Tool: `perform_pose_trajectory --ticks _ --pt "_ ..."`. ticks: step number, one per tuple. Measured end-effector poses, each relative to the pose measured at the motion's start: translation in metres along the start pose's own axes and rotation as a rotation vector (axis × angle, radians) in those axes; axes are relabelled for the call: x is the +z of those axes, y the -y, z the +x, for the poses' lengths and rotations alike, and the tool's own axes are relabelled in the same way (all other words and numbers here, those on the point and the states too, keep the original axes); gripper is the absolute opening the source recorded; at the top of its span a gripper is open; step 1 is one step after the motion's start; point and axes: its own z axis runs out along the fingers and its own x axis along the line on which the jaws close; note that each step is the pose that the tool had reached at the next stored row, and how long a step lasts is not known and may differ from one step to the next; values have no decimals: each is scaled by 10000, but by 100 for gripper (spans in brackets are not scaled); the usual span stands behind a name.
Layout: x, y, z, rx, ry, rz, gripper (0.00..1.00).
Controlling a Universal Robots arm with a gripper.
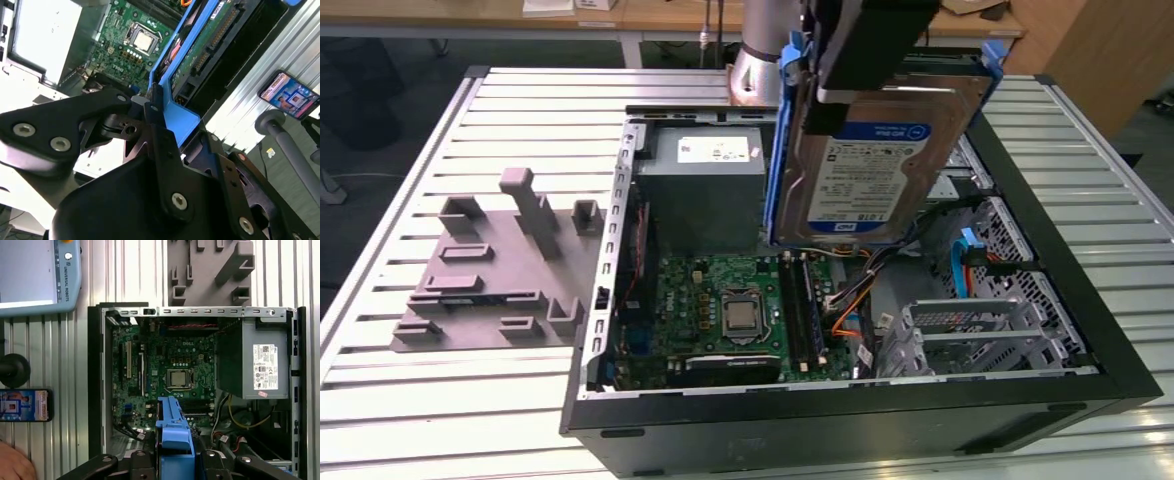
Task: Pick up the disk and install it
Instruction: 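Insert the disk into the insertion slot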
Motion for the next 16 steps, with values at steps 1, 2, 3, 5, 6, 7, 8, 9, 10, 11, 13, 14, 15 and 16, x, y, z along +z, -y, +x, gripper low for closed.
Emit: perform_pose_trajectory --ticks 1,2,3,5,6,7,8,9,10,11,13,14,15,16 --pt "2 24 6 0 1 0 36" --pt "3 46 12 1 0 0 36" --pt "6 64 19 0 0 0 36" --pt "12 84 50 0 1 0 36" --pt "14 90 77 -1 -1 -1 36" --pt "18 93 105 0 0 0 36" --pt "21 96 133 0 0 0 36" --pt "24 98 159 0 1 0 36" --pt "27 102 182 0 2 0 36" --pt "29 108 203 0 -1 0 36" --pt "36 129 236 1 -1 0 36" --pt "40 144 248 1 1 0 36" --pt "44 162 257 1 0 0 36" --pt "48 182 265 0 0 0 36"
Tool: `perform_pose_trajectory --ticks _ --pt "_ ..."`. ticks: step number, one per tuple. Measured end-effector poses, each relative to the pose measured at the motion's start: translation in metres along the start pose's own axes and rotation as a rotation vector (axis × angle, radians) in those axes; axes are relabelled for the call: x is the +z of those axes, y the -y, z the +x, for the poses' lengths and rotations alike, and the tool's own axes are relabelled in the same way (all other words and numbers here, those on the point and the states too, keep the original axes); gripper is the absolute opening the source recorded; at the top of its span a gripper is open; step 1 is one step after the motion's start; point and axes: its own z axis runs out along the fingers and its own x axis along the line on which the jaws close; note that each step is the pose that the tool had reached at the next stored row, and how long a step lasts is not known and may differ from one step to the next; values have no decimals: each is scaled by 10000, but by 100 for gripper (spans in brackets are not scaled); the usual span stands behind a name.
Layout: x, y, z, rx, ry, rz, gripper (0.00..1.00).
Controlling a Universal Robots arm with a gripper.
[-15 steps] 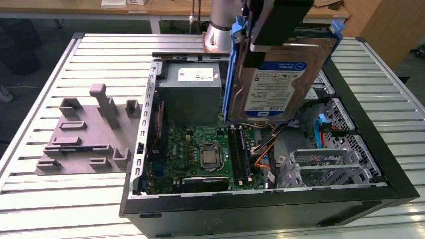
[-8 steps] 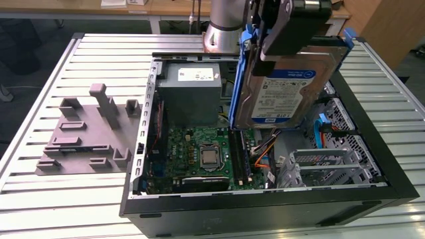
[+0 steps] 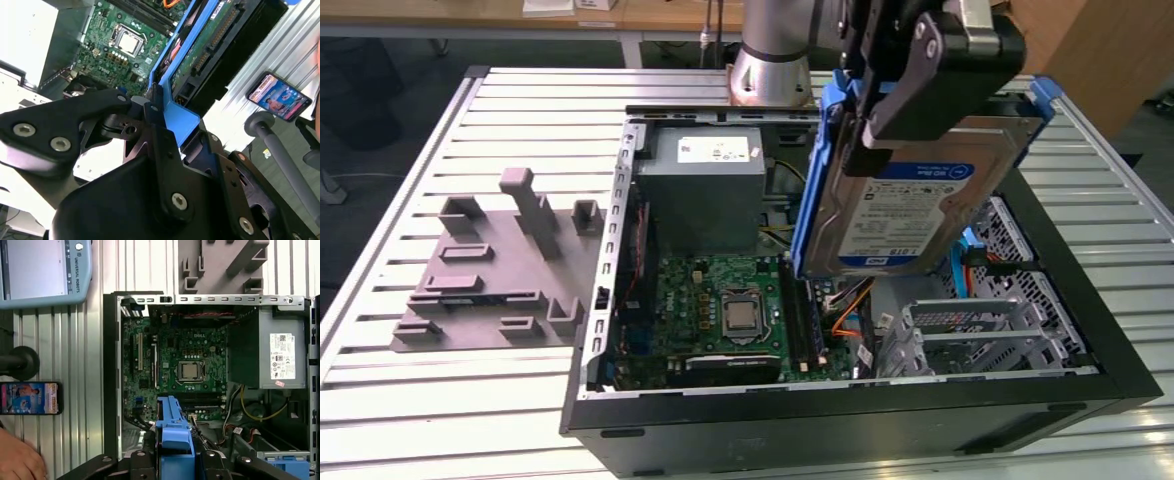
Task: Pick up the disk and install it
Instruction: 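Insert the disk into the insertion slot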
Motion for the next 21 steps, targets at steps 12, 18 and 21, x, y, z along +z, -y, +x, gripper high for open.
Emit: perform_pose_trajectory --ticks 12,18,21 --pt "16 83 17 0 -6 1 36" --pt "30 189 15 0 -9 -1 36" --pt "41 269 15 0 -11 -5 36"
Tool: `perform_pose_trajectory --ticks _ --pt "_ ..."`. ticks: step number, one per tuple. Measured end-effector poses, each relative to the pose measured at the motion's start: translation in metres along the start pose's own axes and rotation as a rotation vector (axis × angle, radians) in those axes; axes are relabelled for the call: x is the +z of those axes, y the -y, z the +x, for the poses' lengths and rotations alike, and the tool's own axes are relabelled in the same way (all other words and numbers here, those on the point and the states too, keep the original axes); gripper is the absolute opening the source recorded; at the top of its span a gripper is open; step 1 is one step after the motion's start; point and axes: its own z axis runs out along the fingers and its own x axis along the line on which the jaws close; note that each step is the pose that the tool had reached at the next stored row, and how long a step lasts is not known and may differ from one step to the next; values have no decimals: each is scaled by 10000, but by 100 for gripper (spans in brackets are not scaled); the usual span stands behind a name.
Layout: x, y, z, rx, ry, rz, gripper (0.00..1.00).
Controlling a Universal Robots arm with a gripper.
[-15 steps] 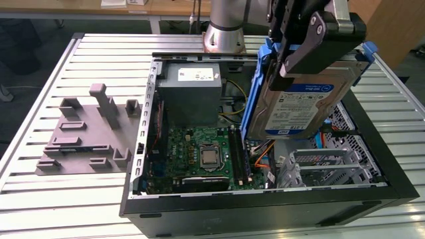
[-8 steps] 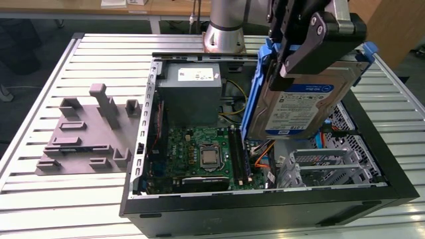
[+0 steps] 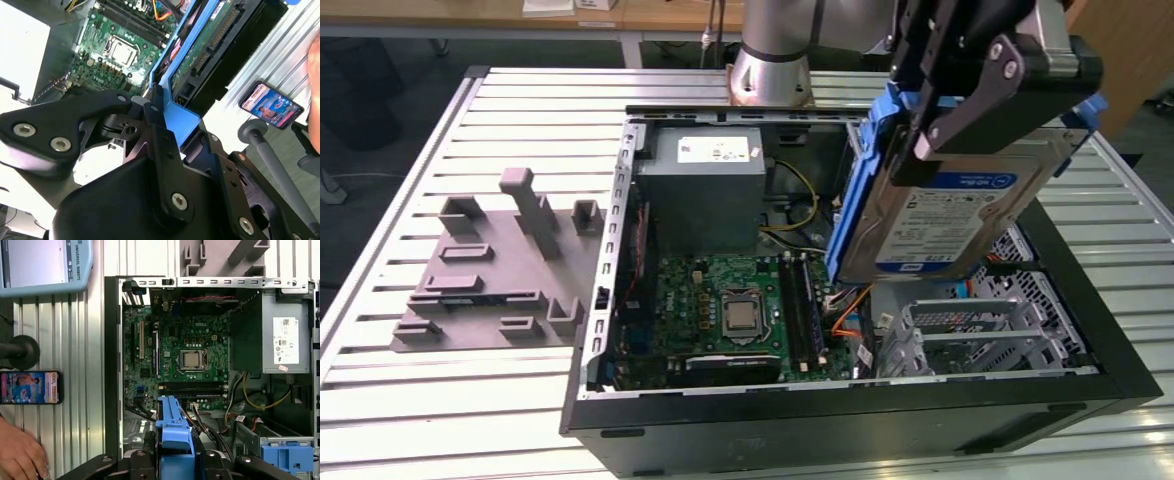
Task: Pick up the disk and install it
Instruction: 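Insert the disk into the insertion slot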
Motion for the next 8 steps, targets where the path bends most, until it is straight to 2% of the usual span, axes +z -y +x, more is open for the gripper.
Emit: perform_pose_trajectory --ticks 3,8 --pt "16 36 15 0 -2 0 36" --pt "55 68 89 0 2 1 36"
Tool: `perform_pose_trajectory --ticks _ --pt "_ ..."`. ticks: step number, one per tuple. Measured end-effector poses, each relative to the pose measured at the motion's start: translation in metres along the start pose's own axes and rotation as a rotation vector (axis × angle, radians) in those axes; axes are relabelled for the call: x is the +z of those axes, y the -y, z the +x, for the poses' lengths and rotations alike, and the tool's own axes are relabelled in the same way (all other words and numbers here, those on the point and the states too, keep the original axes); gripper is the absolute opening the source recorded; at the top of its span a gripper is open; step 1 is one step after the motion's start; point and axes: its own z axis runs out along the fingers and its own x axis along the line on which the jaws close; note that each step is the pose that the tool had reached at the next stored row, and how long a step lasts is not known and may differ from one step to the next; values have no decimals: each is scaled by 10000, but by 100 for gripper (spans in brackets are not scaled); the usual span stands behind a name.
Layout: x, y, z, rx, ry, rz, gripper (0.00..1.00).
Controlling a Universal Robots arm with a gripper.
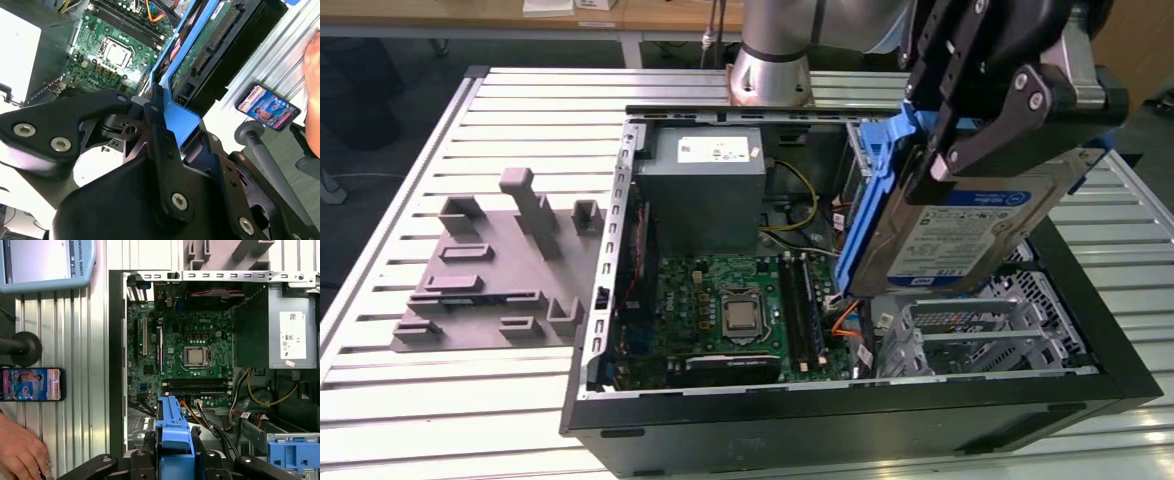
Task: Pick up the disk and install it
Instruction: 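Insert the disk into the insertion slot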
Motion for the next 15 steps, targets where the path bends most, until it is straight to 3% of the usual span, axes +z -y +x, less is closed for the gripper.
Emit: perform_pose_trajectory --ticks 4,12,15 --pt "34 61 21 0 0 0 36" --pt "101 273 44 0 -1 0 36" --pt "131 312 73 1 -3 0 36"
